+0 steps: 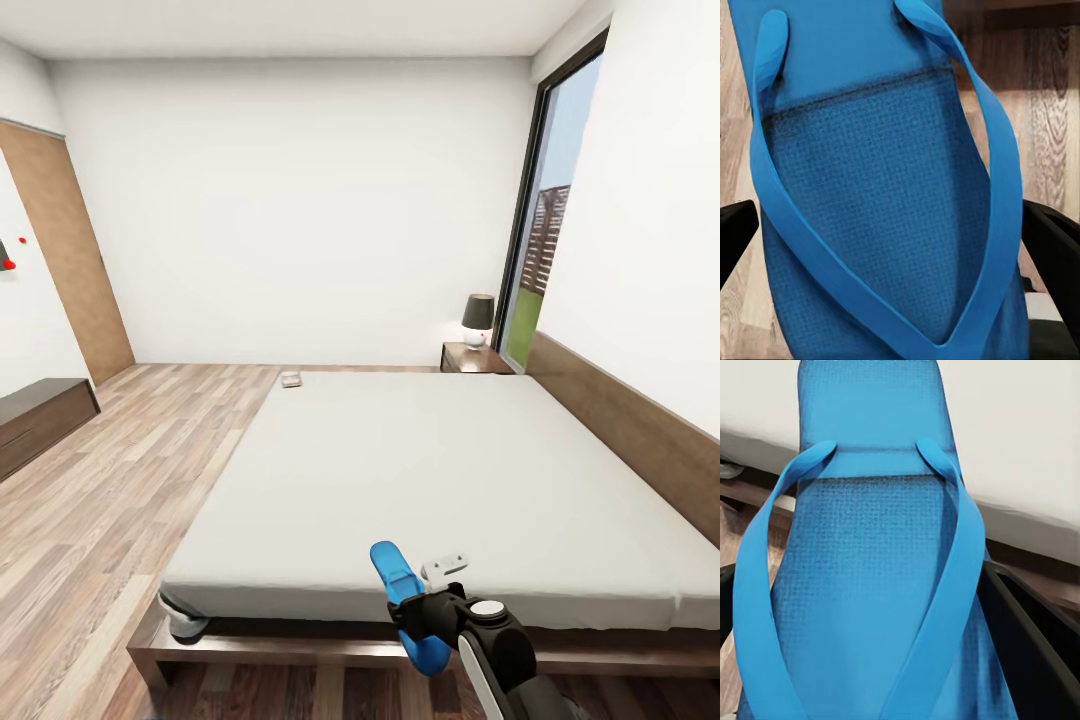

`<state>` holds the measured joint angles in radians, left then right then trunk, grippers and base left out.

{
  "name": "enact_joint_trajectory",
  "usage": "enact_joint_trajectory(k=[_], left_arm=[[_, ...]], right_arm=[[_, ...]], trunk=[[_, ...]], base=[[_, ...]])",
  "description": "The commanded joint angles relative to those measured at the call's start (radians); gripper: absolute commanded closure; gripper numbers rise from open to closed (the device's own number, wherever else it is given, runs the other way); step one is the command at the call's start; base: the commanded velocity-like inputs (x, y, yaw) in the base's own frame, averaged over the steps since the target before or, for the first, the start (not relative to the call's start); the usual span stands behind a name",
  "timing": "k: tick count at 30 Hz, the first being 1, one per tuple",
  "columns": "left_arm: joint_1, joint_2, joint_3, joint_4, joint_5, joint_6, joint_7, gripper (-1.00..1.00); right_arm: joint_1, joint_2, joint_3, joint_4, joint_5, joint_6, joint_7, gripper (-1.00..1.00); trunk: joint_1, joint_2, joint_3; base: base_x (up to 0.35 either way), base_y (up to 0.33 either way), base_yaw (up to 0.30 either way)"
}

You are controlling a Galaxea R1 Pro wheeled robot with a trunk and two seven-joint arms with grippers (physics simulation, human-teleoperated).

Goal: In the bedroom, move the book from the bed onto either nightstand, and place the two sandals side by side next to the bed.

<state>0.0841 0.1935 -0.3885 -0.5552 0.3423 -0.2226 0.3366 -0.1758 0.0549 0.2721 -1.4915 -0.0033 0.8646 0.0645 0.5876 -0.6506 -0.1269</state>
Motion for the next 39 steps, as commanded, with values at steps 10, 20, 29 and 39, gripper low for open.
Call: enact_joint_trajectory(k=[10,20,29,39], left_arm=[[-0.005,0.0,-0.009,0.118,0.008,-0.006,0.007,1.0],[-0.008,-0.002,-0.009,0.141,0.005,-0.006,0.008,1.0],[-0.01,-0.001,-0.009,0.142,0.005,-0.006,0.008,1.0],[-0.01,0.0,-0.009,0.142,0.004,-0.006,0.009,1.0]], right_arm=[[0.005,-0.005,-0.001,-0.038,0.004,0.003,0.011,1.0],[0.049,-0.014,-0.127,-0.091,-0.003,-0.005,0.047,1.0],[0.156,-0.058,-0.324,-0.094,0.0,-0.064,0.179,1.0],[0.27,-0.083,-0.462,-0.043,0.003,-0.201,0.213,1.0]], trunk=[[0.0,-0.001,-0.001],[0.0,-0.001,-0.001],[0.0,-0.001,-0.001],[0.0,-0.001,-0.001]], base=[[0.0,0.0,0.0],[0.0,0.0,0.0],[0.0,0.0,0.0],[0.0,0.0,0.0]])
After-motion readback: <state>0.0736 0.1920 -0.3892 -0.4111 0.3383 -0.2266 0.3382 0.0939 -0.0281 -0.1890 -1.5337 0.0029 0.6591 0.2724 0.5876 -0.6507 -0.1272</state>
